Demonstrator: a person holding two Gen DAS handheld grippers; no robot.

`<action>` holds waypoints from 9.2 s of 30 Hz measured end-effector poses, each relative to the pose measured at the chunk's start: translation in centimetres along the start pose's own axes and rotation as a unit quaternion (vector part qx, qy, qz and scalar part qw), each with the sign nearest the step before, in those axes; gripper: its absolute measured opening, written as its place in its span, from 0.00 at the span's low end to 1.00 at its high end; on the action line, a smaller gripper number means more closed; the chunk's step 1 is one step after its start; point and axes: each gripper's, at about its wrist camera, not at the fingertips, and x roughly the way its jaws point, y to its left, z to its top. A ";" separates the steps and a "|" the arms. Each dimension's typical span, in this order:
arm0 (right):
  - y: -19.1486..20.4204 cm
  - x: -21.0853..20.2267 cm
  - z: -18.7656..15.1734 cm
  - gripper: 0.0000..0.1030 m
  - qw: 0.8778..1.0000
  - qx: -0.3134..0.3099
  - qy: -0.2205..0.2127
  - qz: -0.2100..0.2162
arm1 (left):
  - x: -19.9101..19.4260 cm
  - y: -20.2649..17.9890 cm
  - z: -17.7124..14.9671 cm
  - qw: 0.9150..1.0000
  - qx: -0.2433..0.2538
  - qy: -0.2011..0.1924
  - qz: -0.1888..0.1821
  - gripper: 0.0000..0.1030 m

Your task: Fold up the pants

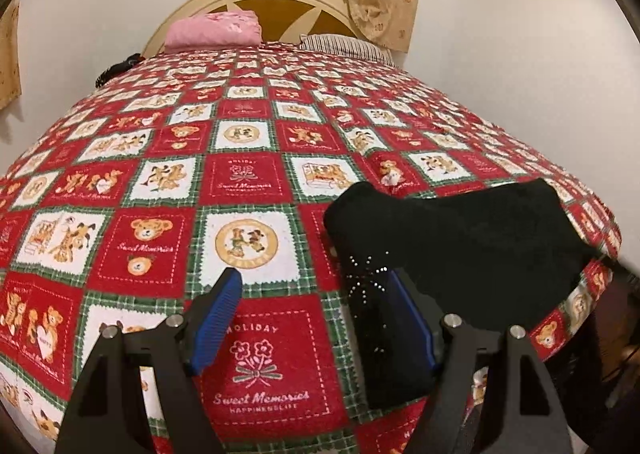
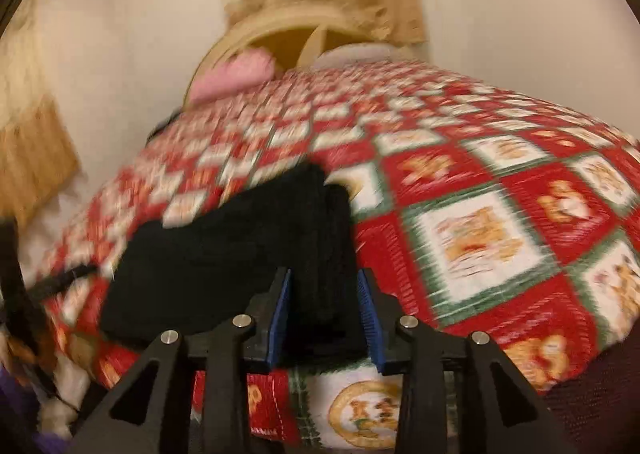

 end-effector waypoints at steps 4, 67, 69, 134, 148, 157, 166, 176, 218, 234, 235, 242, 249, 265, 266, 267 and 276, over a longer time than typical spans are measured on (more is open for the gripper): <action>1.7 -2.3 1.7 0.34 0.997 -0.032 -0.064 0.002 | 0.3 -1.3 1.0 1.000 0.017 -0.010 -0.001 0.75; 8.1 0.6 -0.4 0.48 0.990 -0.088 -0.014 0.107 | 0.5 1.2 -2.3 0.997 -0.047 0.053 0.043 0.95; 10.4 1.9 -1.3 0.36 0.985 -0.115 0.014 0.131 | 0.1 1.5 -2.5 0.997 -0.048 0.051 0.038 0.95; 5.1 6.6 7.4 0.47 0.993 -0.041 0.007 0.113 | 2.5 -2.1 -3.6 0.989 -0.103 0.058 -0.086 0.30; -1.3 -0.4 -0.7 0.46 0.998 -0.031 0.005 0.059 | 2.3 -2.8 -3.2 0.993 -0.081 0.070 -0.058 0.33; 0.2 -2.5 0.3 0.46 0.994 -0.041 -0.027 0.102 | 2.1 -2.9 -3.1 0.994 -0.066 0.081 -0.045 0.36; 1.4 1.3 -1.8 0.11 0.993 -0.094 0.043 0.059 | -0.4 0.2 -3.3 0.994 -0.063 0.084 -0.016 0.63; -1.2 1.8 -2.9 0.12 0.995 -0.044 0.065 0.066 | 0.5 -2.6 2.1 1.000 0.009 0.009 -0.004 0.63; -1.1 3.6 0.1 0.82 0.998 0.047 -0.002 0.050 | 4.7 -4.1 1.4 0.996 0.009 0.045 0.073 0.89; -0.1 3.7 -2.2 0.83 0.999 0.014 0.008 0.038 | 3.8 -3.4 -0.2 0.997 -0.053 0.062 0.012 0.91; -0.2 3.6 -2.3 0.83 0.999 0.018 0.009 0.043 | 3.8 -3.2 -0.4 0.995 -0.069 0.068 -0.002 0.91; 1.1 3.0 -2.9 0.83 0.996 0.017 0.042 0.082 | 4.1 -4.3 -0.9 0.993 -0.076 0.086 -0.038 0.91; -1.2 1.3 -1.7 0.83 0.995 0.072 -0.001 0.068 | 4.2 -4.2 -1.2 0.993 -0.074 0.080 -0.039 0.94; -1.9 3.3 -2.5 0.82 0.971 0.157 0.033 0.175 | 4.1 -4.2 -1.6 0.994 -0.065 0.067 -0.064 0.98; -2.2 3.3 -2.4 0.82 0.969 0.163 0.032 0.181 | 4.1 -4.2 -1.7 0.994 -0.066 0.066 -0.065 0.99; -2.3 3.2 -2.4 0.82 0.968 0.167 0.033 0.185 | 4.2 -4.3 -1.7 0.993 -0.066 0.066 -0.066 1.00; -0.3 4.3 -2.0 0.68 0.981 0.110 0.045 0.151 | 4.6 -5.5 -1.7 0.996 -0.030 0.077 -0.035 1.00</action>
